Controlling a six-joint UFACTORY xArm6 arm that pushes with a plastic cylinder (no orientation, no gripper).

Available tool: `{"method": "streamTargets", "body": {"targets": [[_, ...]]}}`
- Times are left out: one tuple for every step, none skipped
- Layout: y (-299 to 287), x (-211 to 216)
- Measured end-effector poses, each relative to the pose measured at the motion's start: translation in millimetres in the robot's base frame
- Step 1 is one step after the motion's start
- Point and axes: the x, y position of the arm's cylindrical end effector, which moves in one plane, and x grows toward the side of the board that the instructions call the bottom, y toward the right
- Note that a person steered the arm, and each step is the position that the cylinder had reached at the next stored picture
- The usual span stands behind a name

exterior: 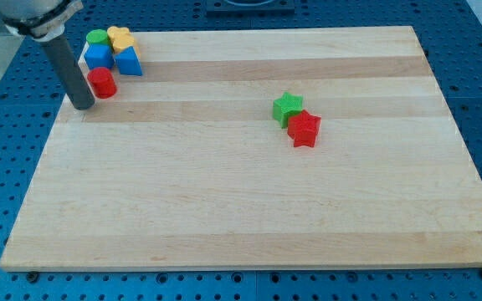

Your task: Move the green star closer to the yellow hexagon and blue triangle

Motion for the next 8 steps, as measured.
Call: {"method": "streamTargets", "body": {"targets": [[6.6, -12.2], [17.7, -13.2], [17.7, -33.8], [17.7, -38.8], [29.0, 16.4], [104.6, 114.5], [225.8, 183.8], [359.1, 190.8]]}}
